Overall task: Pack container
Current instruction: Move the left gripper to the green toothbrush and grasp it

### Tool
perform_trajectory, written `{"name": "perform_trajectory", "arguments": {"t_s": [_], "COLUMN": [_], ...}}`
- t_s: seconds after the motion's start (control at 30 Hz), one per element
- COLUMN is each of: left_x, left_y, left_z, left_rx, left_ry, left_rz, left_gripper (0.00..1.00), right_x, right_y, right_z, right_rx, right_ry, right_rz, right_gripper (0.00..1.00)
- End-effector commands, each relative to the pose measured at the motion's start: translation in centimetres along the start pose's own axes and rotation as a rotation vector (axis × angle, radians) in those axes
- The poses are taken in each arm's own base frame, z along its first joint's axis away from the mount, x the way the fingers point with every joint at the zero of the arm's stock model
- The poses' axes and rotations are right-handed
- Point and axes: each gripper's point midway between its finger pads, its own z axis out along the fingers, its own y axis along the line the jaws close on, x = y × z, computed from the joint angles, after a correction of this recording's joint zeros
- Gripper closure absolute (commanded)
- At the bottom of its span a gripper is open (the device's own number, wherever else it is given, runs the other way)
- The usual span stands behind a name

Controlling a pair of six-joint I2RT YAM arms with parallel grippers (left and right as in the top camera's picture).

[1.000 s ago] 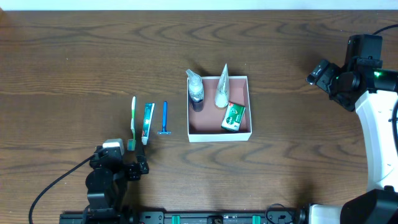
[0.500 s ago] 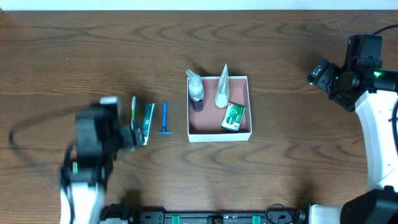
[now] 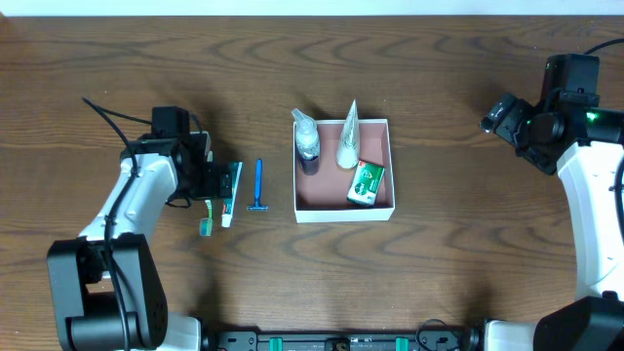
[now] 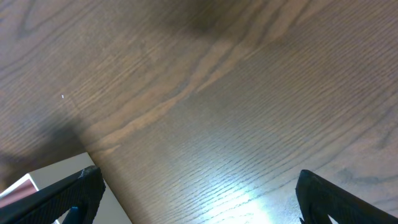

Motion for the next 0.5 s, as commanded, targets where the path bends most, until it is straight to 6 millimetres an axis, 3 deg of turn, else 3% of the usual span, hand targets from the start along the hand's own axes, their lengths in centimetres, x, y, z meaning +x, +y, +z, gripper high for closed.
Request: {"name": "perform_trajectory", "arguments": {"t_s": [0.0, 0.13, 0.47], "left_x": [-0.8, -1.3, -0.9], "left_y": [1.5, 2.0, 1.5], "left_z": [-0.3, 0.0, 2.0], "left_rx": [-0.040, -0.042, -0.020], "left_ry": [-0.032, -0.047, -0.001], "left_rz": [-0.013, -0.024, -0.019], "left_gripper": [0.04, 0.21, 0.32], "right_x": [-0.3, -0.3, -0.3], "right_y": [-0.1, -0.1, -0.1], "right_z": [-0.3, -0.3, -0.3], "right_rx": [-0.001, -0.001, -0.001], "right_ry": [-0.012, -0.012, -0.012], "right_rz": [-0.004, -0.004, -0.004], "right_gripper": [0.01, 0.01, 0.01]}}
